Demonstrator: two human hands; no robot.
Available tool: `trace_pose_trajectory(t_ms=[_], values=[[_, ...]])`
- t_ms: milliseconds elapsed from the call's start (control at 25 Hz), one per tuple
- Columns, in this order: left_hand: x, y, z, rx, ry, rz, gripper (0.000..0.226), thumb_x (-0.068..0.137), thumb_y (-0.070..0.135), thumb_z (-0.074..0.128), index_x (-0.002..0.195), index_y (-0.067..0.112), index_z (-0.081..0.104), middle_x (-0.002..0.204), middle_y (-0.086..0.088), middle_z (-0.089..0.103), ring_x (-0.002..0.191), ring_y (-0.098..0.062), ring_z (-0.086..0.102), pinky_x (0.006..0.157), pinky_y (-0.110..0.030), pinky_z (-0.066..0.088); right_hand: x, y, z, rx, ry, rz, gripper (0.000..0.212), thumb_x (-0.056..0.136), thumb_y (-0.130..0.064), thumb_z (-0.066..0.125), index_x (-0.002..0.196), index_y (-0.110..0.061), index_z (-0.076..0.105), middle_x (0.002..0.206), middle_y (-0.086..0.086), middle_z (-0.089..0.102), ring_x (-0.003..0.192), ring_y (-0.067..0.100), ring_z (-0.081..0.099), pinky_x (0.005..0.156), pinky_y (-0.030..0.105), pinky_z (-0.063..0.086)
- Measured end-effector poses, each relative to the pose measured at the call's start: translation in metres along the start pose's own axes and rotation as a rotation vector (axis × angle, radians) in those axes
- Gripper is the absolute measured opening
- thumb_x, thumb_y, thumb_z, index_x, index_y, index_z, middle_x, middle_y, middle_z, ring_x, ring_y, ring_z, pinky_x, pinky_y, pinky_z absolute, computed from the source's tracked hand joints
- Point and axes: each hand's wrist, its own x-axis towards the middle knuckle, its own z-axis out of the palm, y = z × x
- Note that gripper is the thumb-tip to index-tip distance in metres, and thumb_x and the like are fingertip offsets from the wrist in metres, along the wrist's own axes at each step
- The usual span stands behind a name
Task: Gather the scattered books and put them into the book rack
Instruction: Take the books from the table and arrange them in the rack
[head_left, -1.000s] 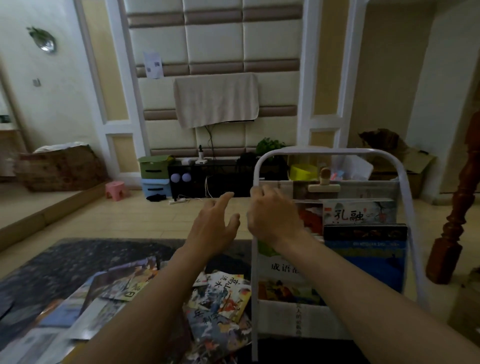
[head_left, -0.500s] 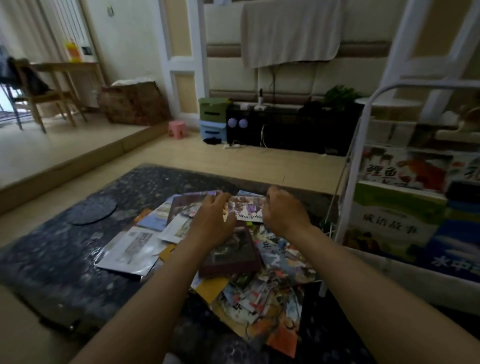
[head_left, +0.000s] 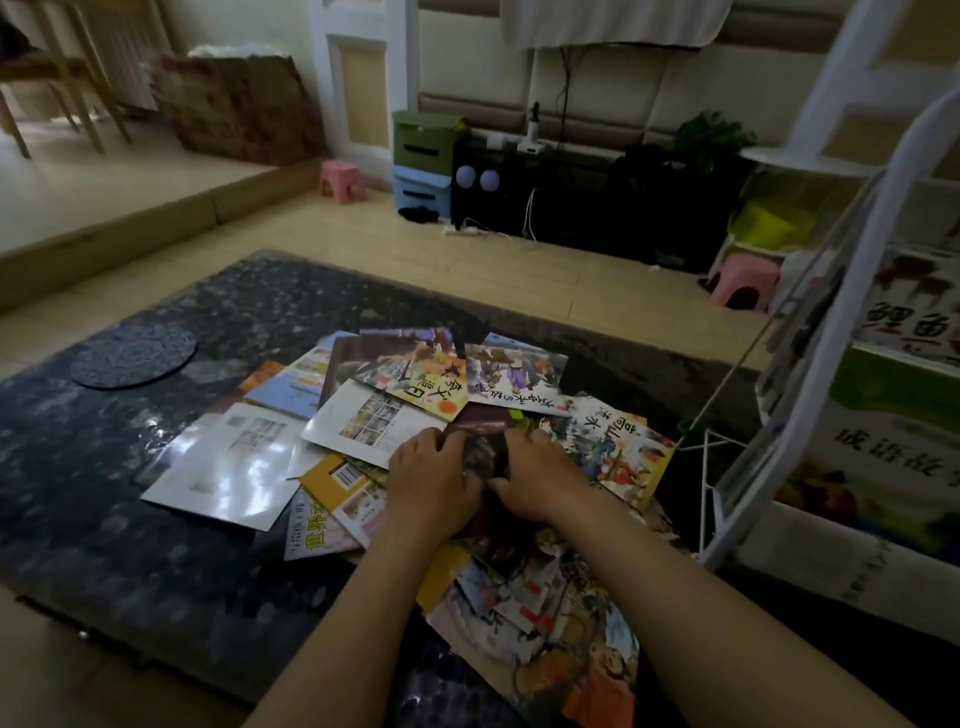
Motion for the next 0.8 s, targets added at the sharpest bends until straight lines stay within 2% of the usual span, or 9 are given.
trace_pose_trajectory(t_ms=[80, 160, 280, 400, 520, 640, 720, 800], values=[[0.004, -0.002, 0.014, 0.048, -0.006, -0.009, 0.05, 0.088, 0.043, 0.049, 0.134, 0.024, 0.051, 0.135, -0.009, 0.046, 0.126, -0.03, 0.041, 0.107, -0.042, 0.031, 0.011, 0.005, 0.011, -0.009, -0.083, 0.021, 0.075, 0.095, -0.052, 0.053, 0.156, -0.026, 0.018, 0.159, 0.012, 0.021, 0.143, 0.037, 0.027, 0.112, 0.051, 0.035], [0.008, -0.001, 0.019, 0.068, 0.002, -0.008, 0.047, 0.089, 0.043, 0.048, 0.13, 0.023, 0.053, 0.139, -0.01, 0.043, 0.131, -0.03, 0.036, 0.11, -0.043, 0.026, 0.016, 0.011, 0.016, -0.015, -0.106, 0.024, 0.076, 0.096, -0.056, 0.05, 0.157, -0.03, 0.013, 0.163, 0.01, 0.014, 0.147, 0.037, 0.019, 0.115, 0.053, 0.031], [0.013, 0.002, 0.018, 0.086, 0.01, -0.007, 0.038, 0.09, 0.042, 0.047, 0.12, 0.02, 0.056, 0.132, -0.009, 0.046, 0.126, -0.03, 0.037, 0.106, -0.043, 0.029, 0.017, 0.016, 0.017, -0.035, -0.11, 0.013, 0.077, 0.095, -0.06, 0.049, 0.157, -0.033, 0.012, 0.164, 0.01, 0.012, 0.148, 0.038, 0.017, 0.115, 0.053, 0.031], [0.017, 0.006, 0.014, 0.085, 0.04, -0.023, 0.034, 0.091, 0.038, 0.049, 0.117, 0.018, 0.058, 0.127, -0.01, 0.048, 0.122, -0.032, 0.04, 0.101, -0.043, 0.031, 0.02, 0.015, 0.01, -0.069, -0.128, -0.016, 0.078, 0.094, -0.06, 0.051, 0.157, -0.03, 0.015, 0.161, 0.012, 0.018, 0.145, 0.037, 0.025, 0.114, 0.05, 0.033], [0.029, 0.005, 0.01, 0.063, 0.066, -0.046, 0.044, 0.09, 0.038, 0.051, 0.131, 0.02, 0.051, 0.146, -0.017, 0.037, 0.135, -0.037, 0.03, 0.108, -0.048, 0.027, 0.02, 0.013, 0.005, -0.112, -0.143, -0.034, 0.078, 0.094, -0.06, 0.052, 0.156, -0.027, 0.018, 0.159, 0.015, 0.022, 0.141, 0.039, 0.03, 0.112, 0.049, 0.035], [0.042, -0.005, 0.011, 0.117, -0.015, -0.032, 0.048, 0.097, 0.046, 0.041, 0.142, 0.032, 0.04, 0.164, -0.009, 0.003, 0.149, -0.035, -0.003, 0.118, -0.054, 0.006, 0.02, 0.011, 0.004, -0.111, -0.165, -0.028, 0.078, 0.094, -0.06, 0.052, 0.156, -0.027, 0.018, 0.159, 0.015, 0.02, 0.142, 0.04, 0.028, 0.113, 0.051, 0.034], [0.045, -0.007, 0.015, 0.178, -0.099, -0.016, 0.049, 0.1, 0.051, 0.028, 0.145, 0.034, 0.035, 0.165, -0.004, -0.002, 0.149, -0.033, -0.011, 0.118, -0.057, -0.004, 0.02, 0.012, 0.004, -0.119, -0.165, -0.029, 0.078, 0.094, -0.061, 0.051, 0.156, -0.027, 0.018, 0.159, 0.015, 0.02, 0.142, 0.041, 0.027, 0.113, 0.051, 0.034], [0.045, -0.006, 0.017, 0.221, -0.136, -0.009, 0.054, 0.101, 0.051, 0.02, 0.151, 0.033, 0.027, 0.165, -0.002, 0.001, 0.15, -0.031, -0.009, 0.117, -0.058, -0.008, 0.02, 0.012, 0.004, -0.121, -0.169, -0.032, 0.078, 0.094, -0.061, 0.05, 0.156, -0.027, 0.018, 0.16, 0.015, 0.018, 0.143, 0.041, 0.025, 0.114, 0.051, 0.033]])
